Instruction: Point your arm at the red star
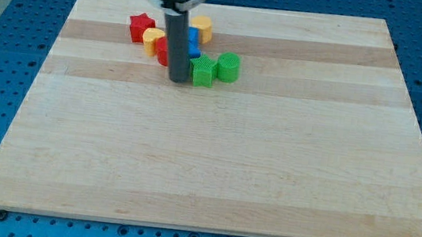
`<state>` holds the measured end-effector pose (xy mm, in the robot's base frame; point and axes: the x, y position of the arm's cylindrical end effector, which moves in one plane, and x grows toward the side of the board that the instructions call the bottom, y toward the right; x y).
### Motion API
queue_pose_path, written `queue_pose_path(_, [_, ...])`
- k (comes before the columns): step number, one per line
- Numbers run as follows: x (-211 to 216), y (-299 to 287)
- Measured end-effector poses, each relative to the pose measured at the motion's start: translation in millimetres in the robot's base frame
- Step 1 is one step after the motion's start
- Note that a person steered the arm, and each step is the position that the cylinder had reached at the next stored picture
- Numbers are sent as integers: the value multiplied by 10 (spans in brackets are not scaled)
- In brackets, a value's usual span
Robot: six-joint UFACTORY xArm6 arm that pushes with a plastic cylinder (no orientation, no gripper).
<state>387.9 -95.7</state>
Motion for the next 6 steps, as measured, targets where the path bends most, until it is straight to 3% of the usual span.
queue_pose_path(1, [-117, -781])
queue_pose_path(2, [-754, -1493])
queue_pose_path(3, [-1576, -1634])
queue_pose_path(4, [-1884, -1260])
queue_pose_path(6, [-1627, -867])
